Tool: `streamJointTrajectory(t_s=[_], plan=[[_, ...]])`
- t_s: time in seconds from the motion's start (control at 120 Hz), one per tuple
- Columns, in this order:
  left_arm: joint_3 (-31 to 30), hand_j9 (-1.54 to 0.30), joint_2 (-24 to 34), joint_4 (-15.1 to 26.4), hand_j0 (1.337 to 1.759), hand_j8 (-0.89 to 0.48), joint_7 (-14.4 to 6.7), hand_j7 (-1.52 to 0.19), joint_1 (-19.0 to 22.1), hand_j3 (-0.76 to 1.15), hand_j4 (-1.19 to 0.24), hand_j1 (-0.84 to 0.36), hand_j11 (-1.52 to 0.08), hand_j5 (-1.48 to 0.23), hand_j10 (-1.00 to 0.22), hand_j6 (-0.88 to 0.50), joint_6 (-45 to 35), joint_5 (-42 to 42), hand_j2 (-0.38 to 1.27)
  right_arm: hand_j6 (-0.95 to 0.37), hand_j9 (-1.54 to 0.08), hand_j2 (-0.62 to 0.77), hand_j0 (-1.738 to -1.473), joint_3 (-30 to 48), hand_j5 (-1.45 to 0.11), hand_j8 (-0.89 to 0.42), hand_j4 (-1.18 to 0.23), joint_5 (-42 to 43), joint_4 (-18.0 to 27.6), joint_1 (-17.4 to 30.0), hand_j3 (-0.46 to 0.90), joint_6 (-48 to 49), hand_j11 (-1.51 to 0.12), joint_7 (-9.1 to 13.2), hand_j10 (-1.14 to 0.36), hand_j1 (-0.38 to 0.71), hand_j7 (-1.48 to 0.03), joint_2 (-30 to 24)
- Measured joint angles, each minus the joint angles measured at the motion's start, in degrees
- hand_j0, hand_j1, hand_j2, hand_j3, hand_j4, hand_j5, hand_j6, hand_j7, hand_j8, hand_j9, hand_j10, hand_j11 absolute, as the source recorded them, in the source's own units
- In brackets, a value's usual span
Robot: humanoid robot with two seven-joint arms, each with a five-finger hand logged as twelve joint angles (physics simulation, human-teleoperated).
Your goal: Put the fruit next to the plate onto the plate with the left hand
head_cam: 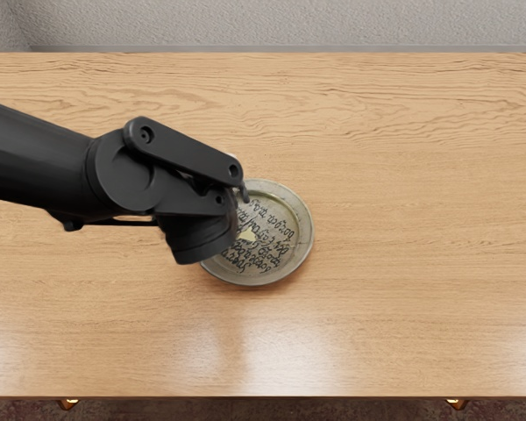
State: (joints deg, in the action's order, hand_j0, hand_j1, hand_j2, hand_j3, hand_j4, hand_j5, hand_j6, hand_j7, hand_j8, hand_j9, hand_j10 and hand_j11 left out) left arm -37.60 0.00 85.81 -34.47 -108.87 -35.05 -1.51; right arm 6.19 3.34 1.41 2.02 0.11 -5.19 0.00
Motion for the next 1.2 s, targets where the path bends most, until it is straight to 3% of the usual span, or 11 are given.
streamJointTrajectory(t_s=[0.15,0.383,0.525,0.742,0.967,1.2], plan=[[1.80,-0.93,0.00,-2.04,1.652,-0.56,0.87,-0.94,1.88,0.00,-0.71,-0.28,-0.95,-0.94,-0.55,-0.71,-0.02,1.66,0.30,-0.04,-0.05,-0.01,-1.658,0.00,-0.05,-0.04,-0.04,0.00,0.00,0.00,0.00,0.00,-0.05,0.00,-0.04,-0.30,-0.05,0.00],[3.19,-0.93,0.00,-2.62,1.652,-0.56,6.42,-0.93,3.23,0.00,-0.71,-0.28,-0.94,-0.93,-0.55,-0.71,-0.03,2.55,0.31,-0.04,-0.05,-0.01,-1.658,0.02,-0.05,-0.04,-0.04,0.00,0.00,0.00,0.00,0.01,-0.05,-0.01,-0.04,-0.30,-0.05,0.00],[3.38,-0.92,0.00,-2.20,1.652,-0.56,8.57,-0.92,4.06,0.00,-0.71,-0.29,-0.94,-0.93,-0.55,-0.71,-0.02,2.65,0.31,-0.04,-0.05,-0.01,-1.658,0.00,-0.05,-0.04,-0.04,0.00,0.00,0.00,0.00,0.00,-0.05,-0.01,-0.04,-0.30,-0.05,0.00],[3.46,-0.84,0.00,-1.26,1.654,-0.59,9.34,-0.84,4.81,0.00,-0.65,-0.26,-0.85,-0.84,-0.56,-0.65,0.00,2.72,0.26,-0.04,-0.05,-0.01,-1.658,0.00,-0.05,-0.04,-0.04,0.00,0.00,0.00,0.00,-0.01,-0.05,-0.01,-0.04,-0.30,-0.05,0.00],[3.49,-0.56,0.00,-0.82,1.657,-0.41,9.48,-0.56,4.69,0.00,-0.43,-0.11,-0.56,-0.56,-0.40,-0.43,0.04,2.68,0.13,-0.04,-0.05,-0.01,-1.658,-0.01,-0.05,-0.04,-0.04,0.01,0.00,0.00,0.00,0.01,-0.05,0.00,-0.04,-0.30,-0.05,0.00],[3.76,-0.40,0.00,-0.21,1.658,-0.30,9.43,-0.40,-0.70,0.00,-0.31,0.00,-0.40,-0.40,-0.30,-0.31,0.05,2.09,0.08,-0.04,-0.05,-0.01,-1.658,0.00,-0.05,-0.04,-0.04,0.00,0.00,0.00,0.00,0.00,-0.05,0.00,-0.04,-0.30,-0.05,0.00]])
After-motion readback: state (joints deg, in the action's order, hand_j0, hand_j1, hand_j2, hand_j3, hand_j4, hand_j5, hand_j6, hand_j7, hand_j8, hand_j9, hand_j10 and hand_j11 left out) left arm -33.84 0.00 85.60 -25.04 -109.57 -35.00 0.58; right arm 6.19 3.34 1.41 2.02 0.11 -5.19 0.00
